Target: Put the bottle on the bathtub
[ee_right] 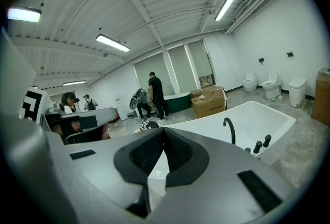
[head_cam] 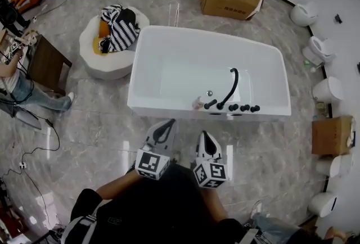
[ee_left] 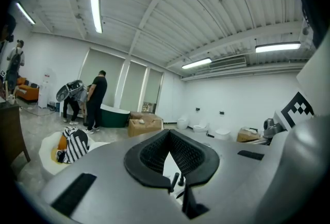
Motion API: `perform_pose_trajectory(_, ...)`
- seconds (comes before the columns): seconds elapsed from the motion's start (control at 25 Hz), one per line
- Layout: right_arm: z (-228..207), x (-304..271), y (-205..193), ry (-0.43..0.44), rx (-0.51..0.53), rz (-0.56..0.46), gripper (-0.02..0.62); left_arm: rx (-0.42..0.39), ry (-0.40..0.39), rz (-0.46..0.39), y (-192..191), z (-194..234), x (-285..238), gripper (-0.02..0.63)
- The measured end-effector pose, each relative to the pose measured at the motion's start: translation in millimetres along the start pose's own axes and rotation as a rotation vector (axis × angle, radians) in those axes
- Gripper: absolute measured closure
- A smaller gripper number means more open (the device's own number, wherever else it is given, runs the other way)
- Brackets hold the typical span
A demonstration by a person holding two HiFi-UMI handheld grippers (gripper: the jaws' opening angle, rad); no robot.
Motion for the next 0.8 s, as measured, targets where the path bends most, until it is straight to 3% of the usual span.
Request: perform_pose_trajectory(0.8,1.3,4.6,0.7,0.012,-0.003,-0.025,0.586,0.0,-0.009,-0.001,-0.6,-3.2,1.5,0.591)
Point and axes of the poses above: the fingertips, and each gripper's own axes: x backward along the fingers, z to its left, y out of its top, the point moved 9 cm from there along x, backward along the fingers, and after that the axes turned 3 degrees about -y, right-handed, at the moved point
